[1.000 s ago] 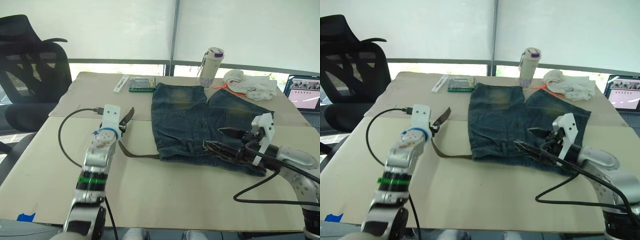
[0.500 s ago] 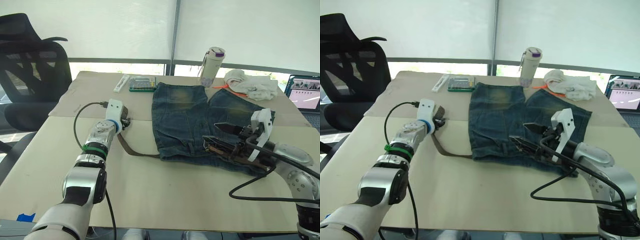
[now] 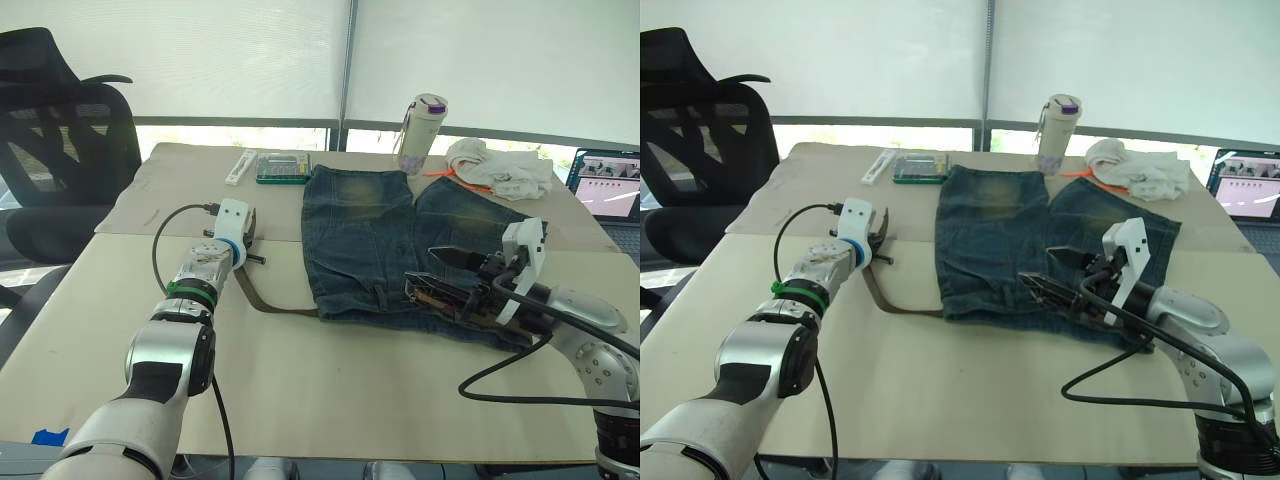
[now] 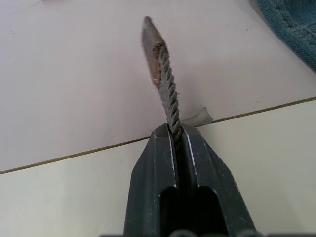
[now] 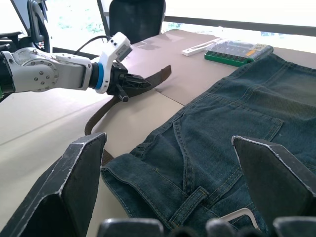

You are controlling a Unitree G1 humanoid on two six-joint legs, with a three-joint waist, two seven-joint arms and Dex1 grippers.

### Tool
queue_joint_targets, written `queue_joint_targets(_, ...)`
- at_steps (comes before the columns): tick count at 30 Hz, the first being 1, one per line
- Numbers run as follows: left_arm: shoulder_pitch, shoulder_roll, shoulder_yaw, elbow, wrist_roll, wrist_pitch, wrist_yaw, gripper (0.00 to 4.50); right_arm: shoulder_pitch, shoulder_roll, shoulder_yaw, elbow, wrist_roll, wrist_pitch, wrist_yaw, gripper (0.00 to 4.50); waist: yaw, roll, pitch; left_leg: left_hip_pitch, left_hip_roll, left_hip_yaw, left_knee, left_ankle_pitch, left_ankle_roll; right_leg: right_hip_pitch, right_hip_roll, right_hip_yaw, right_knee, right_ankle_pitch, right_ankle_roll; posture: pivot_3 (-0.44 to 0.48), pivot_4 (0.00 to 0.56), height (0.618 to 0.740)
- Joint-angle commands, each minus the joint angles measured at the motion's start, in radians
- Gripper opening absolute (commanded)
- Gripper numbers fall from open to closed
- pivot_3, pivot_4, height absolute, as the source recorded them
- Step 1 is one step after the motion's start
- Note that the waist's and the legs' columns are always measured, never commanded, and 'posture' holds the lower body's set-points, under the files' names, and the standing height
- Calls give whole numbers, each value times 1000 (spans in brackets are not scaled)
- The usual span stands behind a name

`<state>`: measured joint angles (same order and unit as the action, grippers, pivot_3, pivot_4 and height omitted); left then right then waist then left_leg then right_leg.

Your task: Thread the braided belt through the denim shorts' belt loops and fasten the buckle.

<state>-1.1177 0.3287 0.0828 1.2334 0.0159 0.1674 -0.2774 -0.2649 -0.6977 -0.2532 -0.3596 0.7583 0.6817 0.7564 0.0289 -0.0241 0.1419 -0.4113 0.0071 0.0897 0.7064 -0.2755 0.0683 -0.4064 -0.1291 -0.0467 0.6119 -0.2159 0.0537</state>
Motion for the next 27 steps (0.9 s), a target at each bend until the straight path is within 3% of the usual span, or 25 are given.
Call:
queue_joint_targets(1,11,-6,-1,-74,1,-185,-15,27,-19,-11,-35,-10,5,-22,-2,4500,-1,0,0,0,0,0,0,0,0,0,0,0,0,0,0,0,150,737)
queue_joint_targets(7,97,-15,-112,-319,91,-503,-43,27,-58,51,-33,-6,46,29,-110,4500,-3,-1,0,-4,1,0,0,0,0,-2,0,0,0,1,0,0,150,737)
queue_joint_targets(13,198,33,-309,-595,411,-794,124,27,-183,288,-69,24,136,93,-433,4500,-8,0,0,-4,2,1,0,0,-1,-3,-1,0,1,1,0,0,150,737)
queue_joint_targets(19,231,56,-390,-702,620,-868,297,27,-298,456,-141,35,387,167,-723,4500,-13,0,0,-4,2,2,0,0,-1,-5,-1,0,3,1,0,0,150,737)
queue_joint_targets(25,222,91,-450,-738,791,-878,443,27,-339,515,-137,51,506,172,-950,4500,-16,1,0,-5,2,5,0,1,-1,-8,-1,-1,5,1,0,0,150,737)
queue_joint_targets(27,218,91,-463,-724,808,-879,468,0,-325,526,-123,48,513,161,-982,3976,-17,1,0,-6,3,7,0,1,-1,-11,-1,0,6,1,0,0,150,737)
